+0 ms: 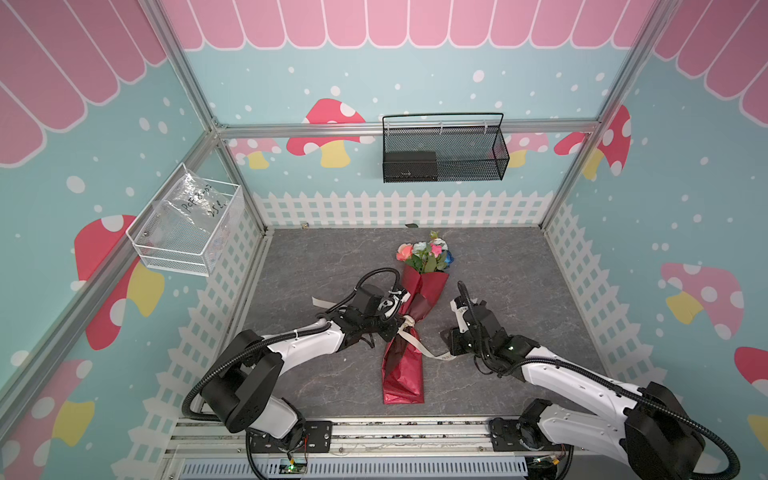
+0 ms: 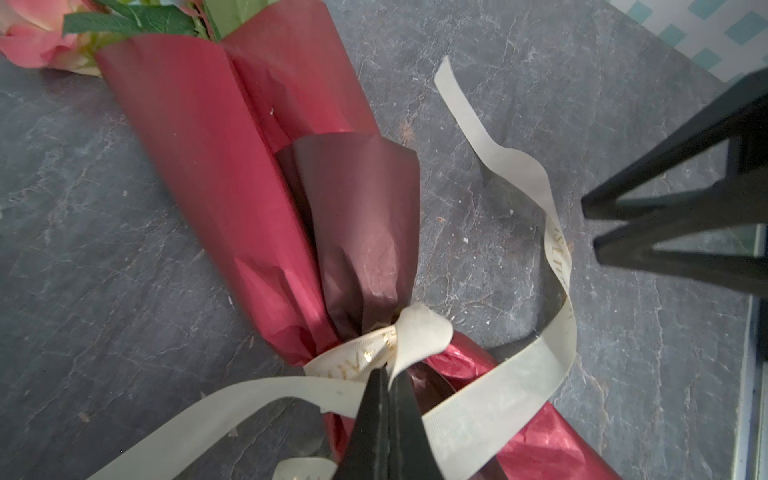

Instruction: Tie the bouquet of fake flowers

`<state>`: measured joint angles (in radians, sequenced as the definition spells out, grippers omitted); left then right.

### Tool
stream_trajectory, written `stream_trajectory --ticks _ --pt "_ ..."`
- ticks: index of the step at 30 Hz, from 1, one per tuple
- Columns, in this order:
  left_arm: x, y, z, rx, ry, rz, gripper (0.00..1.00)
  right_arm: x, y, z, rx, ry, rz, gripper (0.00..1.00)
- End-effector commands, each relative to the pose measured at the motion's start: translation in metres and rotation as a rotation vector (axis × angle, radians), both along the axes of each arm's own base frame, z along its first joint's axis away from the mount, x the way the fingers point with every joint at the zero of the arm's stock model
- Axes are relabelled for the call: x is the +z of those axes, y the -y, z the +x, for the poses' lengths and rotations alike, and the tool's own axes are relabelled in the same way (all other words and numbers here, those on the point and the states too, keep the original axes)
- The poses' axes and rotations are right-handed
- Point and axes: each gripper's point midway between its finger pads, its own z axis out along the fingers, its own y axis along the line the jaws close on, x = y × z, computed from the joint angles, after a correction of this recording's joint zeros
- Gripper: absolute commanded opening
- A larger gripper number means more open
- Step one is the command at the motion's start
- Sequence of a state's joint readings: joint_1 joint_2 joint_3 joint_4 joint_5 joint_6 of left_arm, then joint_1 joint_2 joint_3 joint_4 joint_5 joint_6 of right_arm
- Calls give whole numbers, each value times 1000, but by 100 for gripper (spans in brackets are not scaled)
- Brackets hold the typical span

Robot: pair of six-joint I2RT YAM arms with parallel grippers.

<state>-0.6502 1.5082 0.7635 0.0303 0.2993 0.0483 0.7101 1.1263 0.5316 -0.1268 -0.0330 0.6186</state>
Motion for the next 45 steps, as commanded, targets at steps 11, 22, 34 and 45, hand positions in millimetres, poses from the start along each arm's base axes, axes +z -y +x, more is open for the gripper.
stream_trajectory --ticks 11,22,34,45 --pt "5 4 3 3 -4 -21 5 -31 -46 -29 252 3 -134 38" --pt "4 8 2 -5 -23 -41 5 -39 -38 -16 211 82 -251 46" --pt "6 11 2 -10 -26 -64 4 -44 -33 -2 164 114 -305 15" --pt "2 16 -4 -8 -16 -96 3 17 -70 20 168 192 -71 0"
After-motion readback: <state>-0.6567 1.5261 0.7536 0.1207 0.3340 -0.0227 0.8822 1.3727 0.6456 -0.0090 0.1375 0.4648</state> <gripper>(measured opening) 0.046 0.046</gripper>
